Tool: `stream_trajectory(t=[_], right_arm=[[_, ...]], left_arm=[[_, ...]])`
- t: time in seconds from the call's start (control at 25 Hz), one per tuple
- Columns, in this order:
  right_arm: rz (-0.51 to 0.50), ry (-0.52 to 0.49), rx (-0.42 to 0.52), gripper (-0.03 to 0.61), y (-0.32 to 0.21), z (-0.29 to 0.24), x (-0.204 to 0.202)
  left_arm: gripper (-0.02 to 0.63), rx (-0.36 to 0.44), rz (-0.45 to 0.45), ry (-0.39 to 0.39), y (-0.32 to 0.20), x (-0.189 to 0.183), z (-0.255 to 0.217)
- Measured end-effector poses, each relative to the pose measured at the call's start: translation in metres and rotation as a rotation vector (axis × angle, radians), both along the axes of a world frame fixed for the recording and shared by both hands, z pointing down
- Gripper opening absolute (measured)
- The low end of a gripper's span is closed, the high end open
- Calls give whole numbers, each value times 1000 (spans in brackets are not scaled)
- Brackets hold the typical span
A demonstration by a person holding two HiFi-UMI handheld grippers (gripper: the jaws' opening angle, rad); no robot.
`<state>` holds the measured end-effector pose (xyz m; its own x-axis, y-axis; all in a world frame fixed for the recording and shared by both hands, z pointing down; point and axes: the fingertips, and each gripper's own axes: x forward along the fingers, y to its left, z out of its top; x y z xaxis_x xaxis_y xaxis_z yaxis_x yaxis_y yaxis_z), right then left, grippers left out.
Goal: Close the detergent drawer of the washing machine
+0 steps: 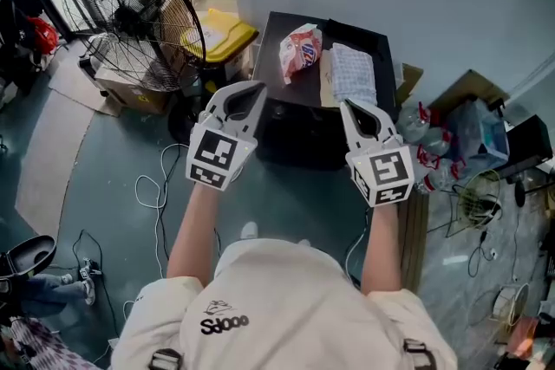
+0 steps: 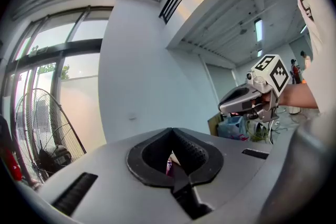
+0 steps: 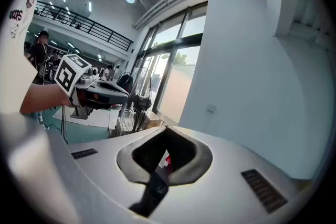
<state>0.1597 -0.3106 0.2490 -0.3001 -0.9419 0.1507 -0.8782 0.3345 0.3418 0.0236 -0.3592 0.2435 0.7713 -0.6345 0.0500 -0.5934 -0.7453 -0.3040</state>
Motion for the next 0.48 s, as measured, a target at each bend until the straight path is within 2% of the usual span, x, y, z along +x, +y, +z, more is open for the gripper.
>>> stream_trajectory(t=[0.48], right_arm=[[0,-7,-7,6,1,7,-3]], left_arm=[[18,5,11,14,4,-2,9]])
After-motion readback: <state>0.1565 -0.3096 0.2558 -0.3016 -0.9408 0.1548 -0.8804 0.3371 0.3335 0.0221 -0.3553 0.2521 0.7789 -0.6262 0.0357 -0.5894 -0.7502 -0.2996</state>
